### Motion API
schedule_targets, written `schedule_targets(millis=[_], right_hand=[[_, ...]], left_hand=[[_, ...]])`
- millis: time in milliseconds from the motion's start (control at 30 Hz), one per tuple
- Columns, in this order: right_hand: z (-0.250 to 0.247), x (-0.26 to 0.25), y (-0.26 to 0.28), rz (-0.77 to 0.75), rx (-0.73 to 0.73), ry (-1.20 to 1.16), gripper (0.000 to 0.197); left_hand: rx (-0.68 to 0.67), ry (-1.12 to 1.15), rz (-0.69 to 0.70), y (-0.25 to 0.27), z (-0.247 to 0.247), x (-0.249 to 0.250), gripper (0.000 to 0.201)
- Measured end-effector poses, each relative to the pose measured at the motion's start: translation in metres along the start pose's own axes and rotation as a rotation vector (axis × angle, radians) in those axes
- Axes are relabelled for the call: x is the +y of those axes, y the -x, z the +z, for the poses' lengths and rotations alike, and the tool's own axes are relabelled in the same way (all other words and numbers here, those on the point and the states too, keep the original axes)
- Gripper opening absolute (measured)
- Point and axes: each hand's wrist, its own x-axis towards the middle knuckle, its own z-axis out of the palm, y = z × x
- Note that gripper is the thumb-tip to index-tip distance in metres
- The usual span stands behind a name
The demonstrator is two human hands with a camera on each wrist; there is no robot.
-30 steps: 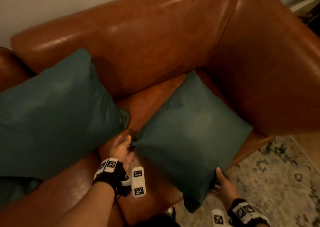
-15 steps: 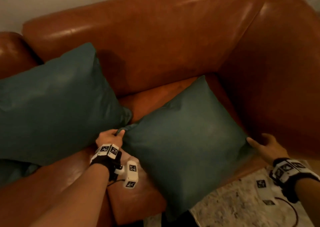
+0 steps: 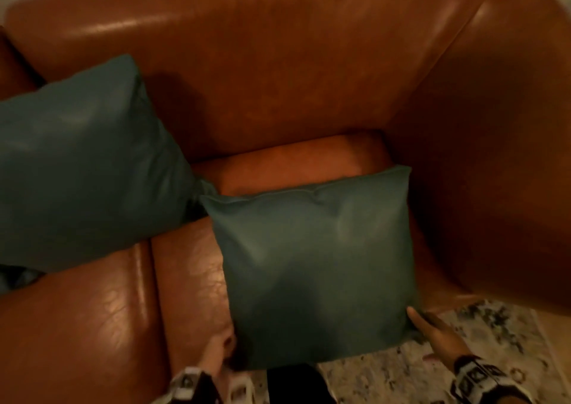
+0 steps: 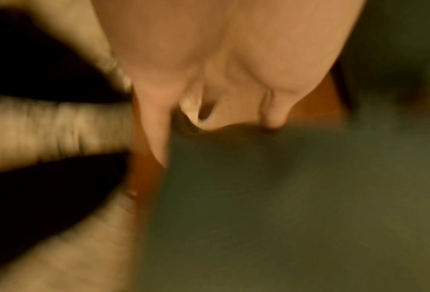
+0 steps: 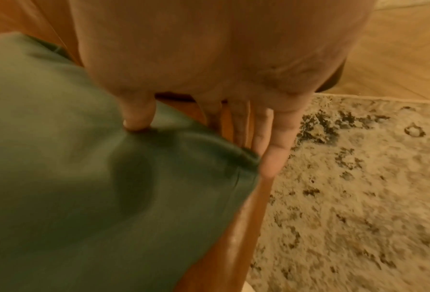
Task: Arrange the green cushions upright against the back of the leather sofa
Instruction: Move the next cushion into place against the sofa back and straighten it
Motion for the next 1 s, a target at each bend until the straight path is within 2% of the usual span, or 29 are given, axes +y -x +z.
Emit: schedule_targets(millis=[33, 67, 133, 167, 233, 300, 333, 367, 400, 433, 466, 500, 533, 600, 666, 733, 766, 833, 900, 1000], right_hand=[[0.0, -0.014, 0.014, 0.002, -0.039, 0.02, 0.137], [0.0, -0.031, 0.029, 0.016, -0.09, 0.034, 0.121], [-0.005, -0.059, 0.041, -0.052, -0.105, 0.003, 0.072], [-0.008, -0.07, 0.038, -0.116, -0.088, -0.019, 0.059], [-0.014, -0.089, 0.027, -0.191, -0.055, -0.059, 0.065], [-0.015, -0.108, 0.021, -0.215, -0.047, -0.168, 0.067], [-0.013, -0.121, 0.017, -0.224, -0.03, -0.232, 0.062], [-0.009, -0.134, 0.014, -0.243, -0.018, -0.285, 0.058], [-0.004, -0.147, 0.013, -0.267, -0.017, -0.309, 0.06], [0.0, -0.159, 0.008, -0.28, -0.02, -0.282, 0.071], [0.0, -0.165, -0.003, -0.316, -0.018, -0.243, 0.087], [0.002, -0.173, -0.007, -0.366, -0.012, -0.196, 0.098], [0.004, -0.183, 0.0, -0.411, -0.001, -0.119, 0.101], [0.007, -0.21, 0.037, -0.535, 0.108, 0.009, 0.09], [0.004, -0.233, 0.064, -0.678, 0.228, -0.023, 0.078], [0.004, -0.261, 0.077, -0.833, 0.304, -0.046, 0.075], [0.008, -0.276, 0.076, -0.895, 0.322, -0.034, 0.076], [0.02, -0.304, 0.075, -0.943, 0.3, 0.045, 0.081], [0.031, -0.324, 0.071, -0.932, 0.233, 0.118, 0.085], [0.037, -0.332, 0.069, -0.912, 0.206, 0.14, 0.087]], left_hand=[[-0.048, -0.065, -0.011, 0.011, -0.002, 0.006, 0.036], [-0.091, -0.14, -0.013, 0.009, -0.01, 0.01, 0.027], [-0.104, -0.247, -0.041, 0.014, -0.017, 0.019, 0.025], [-0.076, -0.308, -0.066, 0.014, -0.016, 0.021, 0.028], [-0.056, -0.544, -0.098, 0.017, -0.012, 0.024, 0.044], [0.04, -0.725, 0.039, 0.02, -0.01, 0.039, 0.048], [0.113, -0.689, 0.169, 0.022, -0.008, 0.051, 0.046], [0.114, -0.611, 0.248, 0.027, 0.001, 0.067, 0.045], [0.025, -0.443, 0.28, 0.035, 0.013, 0.08, 0.046], [-0.119, -0.272, 0.262, 0.045, 0.027, 0.092, 0.049], [-0.212, -0.138, 0.22, 0.053, 0.04, 0.102, 0.054], [-0.263, -0.1, 0.254, 0.055, 0.049, 0.111, 0.062], [-0.263, -0.126, 0.345, 0.06, 0.055, 0.12, 0.064], [-0.235, -0.142, 0.543, 0.063, 0.057, 0.136, 0.064], [-0.241, -0.066, 0.75, 0.073, 0.06, 0.156, 0.068], [-0.194, -0.055, 0.957, 0.074, 0.059, 0.179, 0.062], [-0.153, -0.065, 1.018, 0.072, 0.059, 0.191, 0.059], [-0.044, -0.127, 1.009, 0.059, 0.058, 0.214, 0.069], [0.016, -0.245, 0.853, 0.046, 0.054, 0.233, 0.087], [-0.08, -0.32, 0.729, 0.034, 0.042, 0.246, 0.106]])
